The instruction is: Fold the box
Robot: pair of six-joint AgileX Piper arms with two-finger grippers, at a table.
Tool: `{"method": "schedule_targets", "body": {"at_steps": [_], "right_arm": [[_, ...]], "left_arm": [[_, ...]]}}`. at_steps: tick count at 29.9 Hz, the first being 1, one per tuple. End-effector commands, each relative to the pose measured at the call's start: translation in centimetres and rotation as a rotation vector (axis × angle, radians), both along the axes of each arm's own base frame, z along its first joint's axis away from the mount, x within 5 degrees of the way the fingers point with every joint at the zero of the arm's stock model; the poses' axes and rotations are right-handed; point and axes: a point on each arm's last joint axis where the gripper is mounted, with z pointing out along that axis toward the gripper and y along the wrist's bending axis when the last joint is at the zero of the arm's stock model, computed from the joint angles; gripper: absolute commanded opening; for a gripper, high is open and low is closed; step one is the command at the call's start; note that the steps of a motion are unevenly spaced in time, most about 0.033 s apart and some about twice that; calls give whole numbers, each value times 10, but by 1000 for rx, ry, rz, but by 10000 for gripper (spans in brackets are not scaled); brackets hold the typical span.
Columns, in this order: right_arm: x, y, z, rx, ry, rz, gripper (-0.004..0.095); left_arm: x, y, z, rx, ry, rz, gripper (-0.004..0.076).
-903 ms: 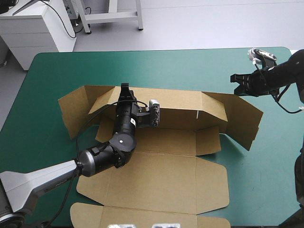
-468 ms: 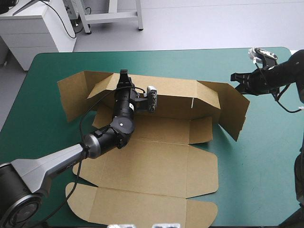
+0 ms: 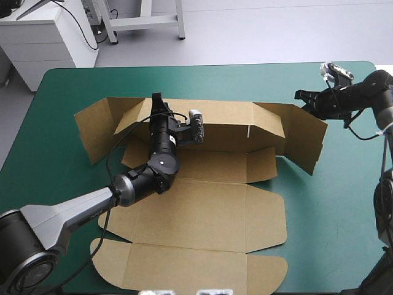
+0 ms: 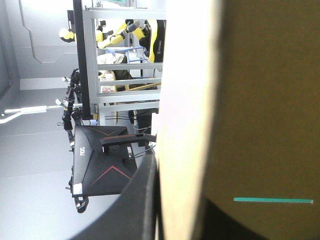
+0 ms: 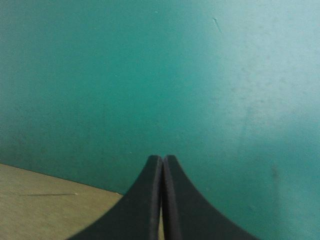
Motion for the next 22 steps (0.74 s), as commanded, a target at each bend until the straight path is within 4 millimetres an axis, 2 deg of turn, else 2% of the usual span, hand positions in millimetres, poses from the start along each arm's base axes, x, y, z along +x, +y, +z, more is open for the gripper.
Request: {"method": "schedule_targets", "body": {"at_steps": [1,5,9,11,15,22], "right_arm": [[1,6,30,114,-150,6,-18],[-1,11,29,166,-126,52,-18],[-12,15,26,138,-73,182,-18],[-19,16,27,121,-61,190,-18],[-41,18,24,94,-57,159,-18],[-79,26,11,115,-172,120,-18]], "left_arm": [[-8,0,26,-80,-60,18,-8],[-10,-3,26,-81,-55,4,-8],[-10,-4,25,-84,-52,-1,-8],[-10,-4,25,-82,-51,-4,-8],[-11,-6,25,-73,-42,-34,-8],[-11,-7,24,-75,-38,-43,-8]]}}
